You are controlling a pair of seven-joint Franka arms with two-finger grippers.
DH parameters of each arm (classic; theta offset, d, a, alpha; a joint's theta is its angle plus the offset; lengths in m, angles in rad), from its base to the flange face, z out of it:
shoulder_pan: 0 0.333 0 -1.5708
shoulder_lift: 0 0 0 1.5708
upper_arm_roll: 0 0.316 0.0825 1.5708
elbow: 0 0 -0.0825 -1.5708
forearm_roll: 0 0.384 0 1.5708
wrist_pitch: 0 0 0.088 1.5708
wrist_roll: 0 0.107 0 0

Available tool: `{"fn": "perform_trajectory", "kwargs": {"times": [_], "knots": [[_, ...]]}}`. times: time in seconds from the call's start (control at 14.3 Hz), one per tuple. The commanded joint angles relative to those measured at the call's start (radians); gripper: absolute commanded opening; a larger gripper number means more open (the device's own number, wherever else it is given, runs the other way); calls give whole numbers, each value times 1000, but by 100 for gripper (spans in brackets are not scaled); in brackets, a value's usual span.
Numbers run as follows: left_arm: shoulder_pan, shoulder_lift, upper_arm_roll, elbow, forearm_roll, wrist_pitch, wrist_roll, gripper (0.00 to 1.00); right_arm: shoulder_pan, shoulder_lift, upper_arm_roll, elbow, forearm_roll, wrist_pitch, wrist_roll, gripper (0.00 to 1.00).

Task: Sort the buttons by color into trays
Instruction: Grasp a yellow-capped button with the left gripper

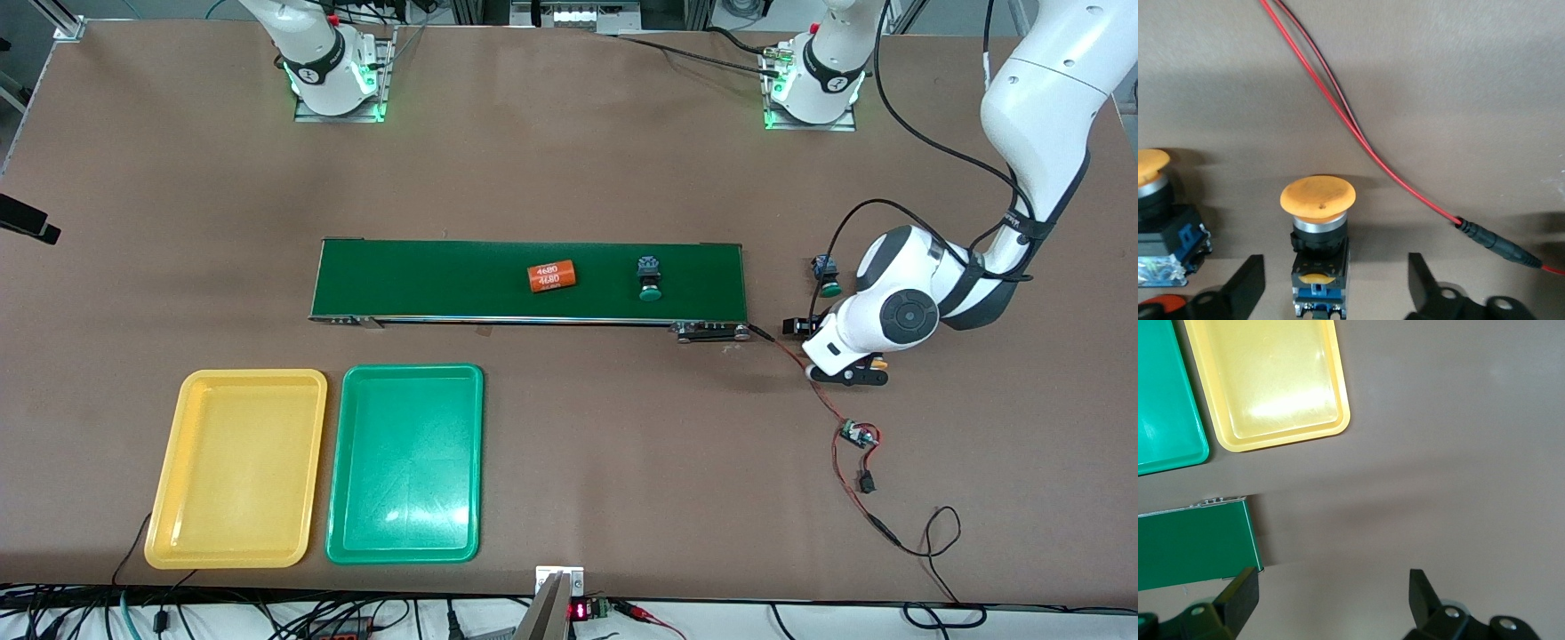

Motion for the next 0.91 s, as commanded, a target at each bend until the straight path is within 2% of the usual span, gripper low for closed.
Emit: {"fn": "perform_trajectory", "kwargs": {"times": [0.0, 0.07, 0.14, 0.28, 0.56, 0.7, 0.84], "knots": [[33, 0, -13, -16, 23, 9, 14, 38, -9, -6, 6, 2, 11, -2, -5, 100], [31, -8, -16, -16, 23, 0, 12, 27, -7, -6, 6, 2, 12, -4, -5, 100], [33, -14, -28, -10, 23, -31, 11, 22, -2, -8, 6, 2, 12, -4, -5, 100], [33, -35, -95, 3, 21, -112, 12, 18, -4, -8, 6, 2, 12, -8, -5, 100], [17, -37, -284, 105, 6, -297, -14, 16, -7, -8, 6, 2, 12, -8, -5, 100], [16, -34, -333, 118, -50, -307, -61, 16, -10, -6, 6, 2, 12, -4, -5, 100], [-41, -33, -343, 119, -101, -296, -139, 16, -10, -6, 6, 0, 12, -7, -5, 100]]}}
